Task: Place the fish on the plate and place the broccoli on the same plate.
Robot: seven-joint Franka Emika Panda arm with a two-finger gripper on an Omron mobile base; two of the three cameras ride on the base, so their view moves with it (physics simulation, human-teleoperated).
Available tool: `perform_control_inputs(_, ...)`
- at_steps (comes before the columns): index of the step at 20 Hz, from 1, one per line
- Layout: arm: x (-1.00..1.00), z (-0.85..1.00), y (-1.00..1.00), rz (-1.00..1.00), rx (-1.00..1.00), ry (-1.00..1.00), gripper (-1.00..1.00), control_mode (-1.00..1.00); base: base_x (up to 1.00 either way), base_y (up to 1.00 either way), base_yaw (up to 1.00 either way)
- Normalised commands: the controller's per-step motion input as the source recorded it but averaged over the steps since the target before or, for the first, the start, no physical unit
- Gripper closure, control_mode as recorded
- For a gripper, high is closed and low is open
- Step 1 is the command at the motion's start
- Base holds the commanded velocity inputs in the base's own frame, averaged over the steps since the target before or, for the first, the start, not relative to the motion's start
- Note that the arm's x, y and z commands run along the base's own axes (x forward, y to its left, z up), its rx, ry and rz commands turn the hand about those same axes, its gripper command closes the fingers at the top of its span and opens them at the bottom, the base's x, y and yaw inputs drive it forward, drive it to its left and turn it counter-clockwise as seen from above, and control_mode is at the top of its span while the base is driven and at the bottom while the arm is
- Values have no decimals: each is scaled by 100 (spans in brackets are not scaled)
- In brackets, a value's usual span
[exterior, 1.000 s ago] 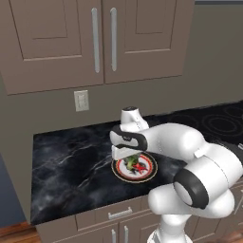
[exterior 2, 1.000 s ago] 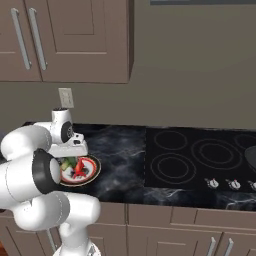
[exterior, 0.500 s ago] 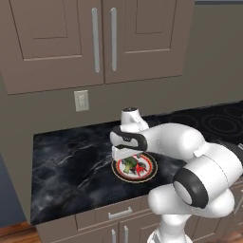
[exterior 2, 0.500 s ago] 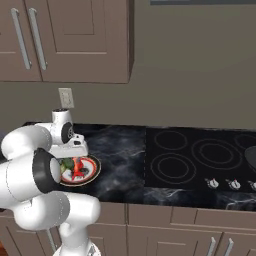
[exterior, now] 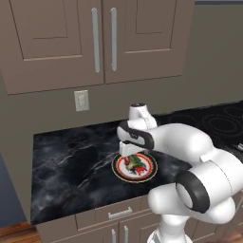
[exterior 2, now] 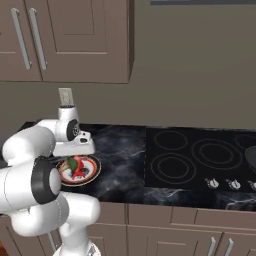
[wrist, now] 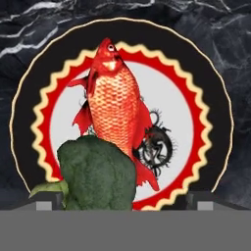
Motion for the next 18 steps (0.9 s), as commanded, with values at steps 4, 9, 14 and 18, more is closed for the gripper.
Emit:
perform_control_inputs(4,0,13,-28,0,0,0,-100,-100,0,0,0)
perform_control_inputs(9,0,13,-18,0,0,0,-100,-100,0,0,0)
perform_control_inputs(14,-13,53,-17,0,0,-1,-100,-100,0,0,0)
perform_control_inputs(18,-88,64,-9,0,2,-6,-100,-100,0,0,0)
